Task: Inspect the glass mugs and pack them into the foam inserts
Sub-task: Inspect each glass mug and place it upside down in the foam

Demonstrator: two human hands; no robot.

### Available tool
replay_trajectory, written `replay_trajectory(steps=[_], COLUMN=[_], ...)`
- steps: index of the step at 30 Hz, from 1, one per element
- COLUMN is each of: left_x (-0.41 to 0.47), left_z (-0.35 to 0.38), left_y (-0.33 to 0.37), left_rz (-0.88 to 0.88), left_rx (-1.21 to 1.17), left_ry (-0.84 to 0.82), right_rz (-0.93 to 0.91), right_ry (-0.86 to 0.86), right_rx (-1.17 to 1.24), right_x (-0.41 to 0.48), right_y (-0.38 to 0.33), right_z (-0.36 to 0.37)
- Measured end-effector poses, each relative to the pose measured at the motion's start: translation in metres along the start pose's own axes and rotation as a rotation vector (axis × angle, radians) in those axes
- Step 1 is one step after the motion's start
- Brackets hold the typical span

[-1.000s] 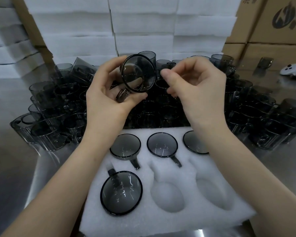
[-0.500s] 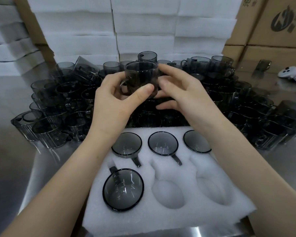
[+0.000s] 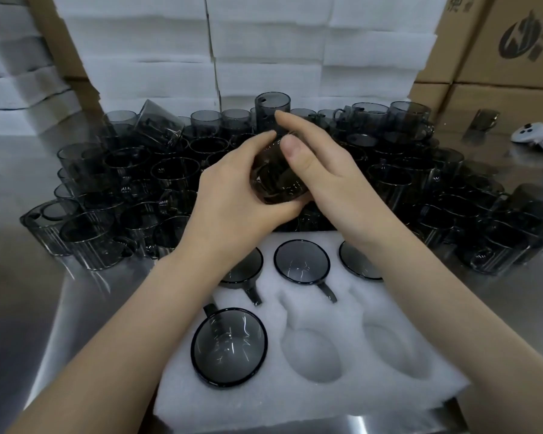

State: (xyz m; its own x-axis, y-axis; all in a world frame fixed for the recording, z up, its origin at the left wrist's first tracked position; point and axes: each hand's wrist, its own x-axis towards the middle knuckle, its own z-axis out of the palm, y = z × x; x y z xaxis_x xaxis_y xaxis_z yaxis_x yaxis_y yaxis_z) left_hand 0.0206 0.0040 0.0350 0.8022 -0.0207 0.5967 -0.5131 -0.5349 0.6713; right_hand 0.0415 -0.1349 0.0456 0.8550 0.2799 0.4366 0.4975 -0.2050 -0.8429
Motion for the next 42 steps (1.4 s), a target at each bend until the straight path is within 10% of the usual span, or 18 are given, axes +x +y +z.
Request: replay_trajectory(steps=[9,20,31,42], left_x=[-0.001,0.001,-0.001,-0.001], left_z=[-0.001,0.0,0.0,-0.001], left_y=[0.004,-0.005,-0.001,-0.002], left_rz=[0.0,0.108,0.327,0.201], left_rx=[-0.023,-0.032,0.268,-0.176], left_ry=[0.046,0.058,0.109,0.024], right_rz=[-0.067,0.305,0.297,0.385], right_ry=[0.083,-0.161,0.21,-0.324], right_rx=[-0.04,0.814,0.536,0.955], right_x=[-0.001,0.003,0.006,0.005], right_y=[-0.003,-0.002,0.0,0.001], right_z=[0.005,0.001,-0.001,-0.007])
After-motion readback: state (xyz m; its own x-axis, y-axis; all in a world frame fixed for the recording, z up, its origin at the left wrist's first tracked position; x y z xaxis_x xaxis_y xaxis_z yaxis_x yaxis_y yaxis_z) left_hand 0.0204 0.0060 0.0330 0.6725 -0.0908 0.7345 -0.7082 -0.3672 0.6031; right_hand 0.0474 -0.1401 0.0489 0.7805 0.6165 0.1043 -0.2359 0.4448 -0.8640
